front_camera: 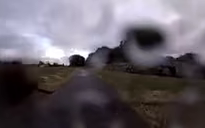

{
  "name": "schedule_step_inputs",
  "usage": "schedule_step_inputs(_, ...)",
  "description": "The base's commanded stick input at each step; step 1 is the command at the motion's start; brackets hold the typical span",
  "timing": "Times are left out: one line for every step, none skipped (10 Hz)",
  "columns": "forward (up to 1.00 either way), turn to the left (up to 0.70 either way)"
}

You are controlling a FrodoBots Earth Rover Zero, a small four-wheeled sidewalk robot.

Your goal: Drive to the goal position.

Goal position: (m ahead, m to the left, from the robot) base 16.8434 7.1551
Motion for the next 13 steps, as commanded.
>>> schedule_step_inputs(0.70, 0.14)
schedule_step_inputs(0.70, 0.14)
schedule_step_inputs(0.70, 0.14)
schedule_step_inputs(0.70, 0.14)
schedule_step_inputs(0.70, 0.14)
schedule_step_inputs(0.70, 0.14)
schedule_step_inputs(0.70, 0.14)
schedule_step_inputs(0.70, 0.14)
schedule_step_inputs(0.70, 0.14)
schedule_step_inputs(0.70, 0.14)
schedule_step_inputs(0.70, 0.14)
schedule_step_inputs(0.70, 0.14)
schedule_step_inputs(0.70, 0.14)
